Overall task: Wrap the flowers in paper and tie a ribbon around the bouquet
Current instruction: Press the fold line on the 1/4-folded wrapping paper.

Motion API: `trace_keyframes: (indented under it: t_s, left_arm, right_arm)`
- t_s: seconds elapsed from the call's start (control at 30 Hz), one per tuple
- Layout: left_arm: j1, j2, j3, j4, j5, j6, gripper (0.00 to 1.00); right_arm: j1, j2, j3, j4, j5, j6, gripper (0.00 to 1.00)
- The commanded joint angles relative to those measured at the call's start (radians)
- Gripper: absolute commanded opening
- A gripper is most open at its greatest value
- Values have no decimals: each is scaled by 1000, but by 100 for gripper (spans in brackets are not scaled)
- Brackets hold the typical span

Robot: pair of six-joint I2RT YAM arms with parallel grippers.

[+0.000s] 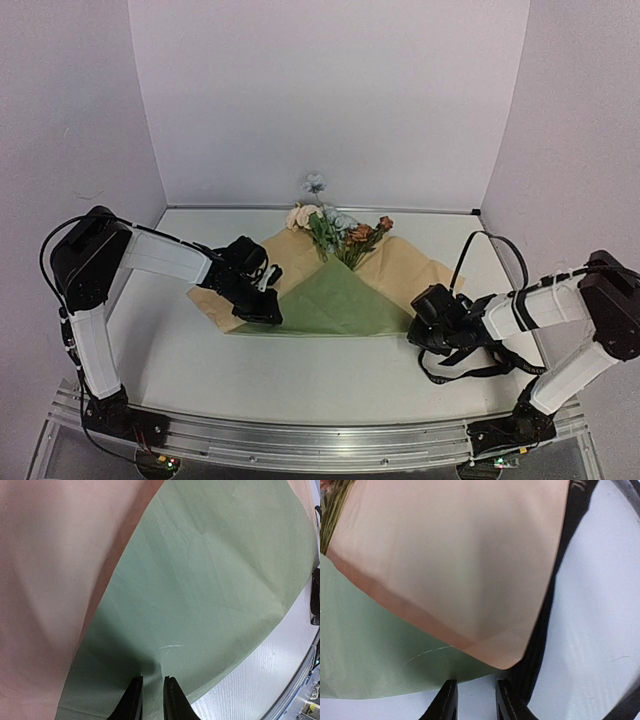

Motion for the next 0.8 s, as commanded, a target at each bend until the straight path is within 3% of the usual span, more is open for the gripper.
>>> trace_keyframes:
  t_s: [0.0, 0.23, 0.43, 0.77]
  left_arm:
    - [11, -14, -16, -44, -29, 21, 17]
    - [12, -19, -4, -54, -28, 21, 17]
    - [11, -36, 8, -57, -23, 24, 17]
    - [10, -39, 29, -58, -17, 24, 17]
  right_arm:
    - [-39, -59, -66, -12, 48, 21, 30]
    - [-96, -185, -162, -20, 66, 13, 34]
    - [-56, -258, -17, -221, 23, -56, 40]
    - [-13, -186, 17, -172, -16, 99, 52]
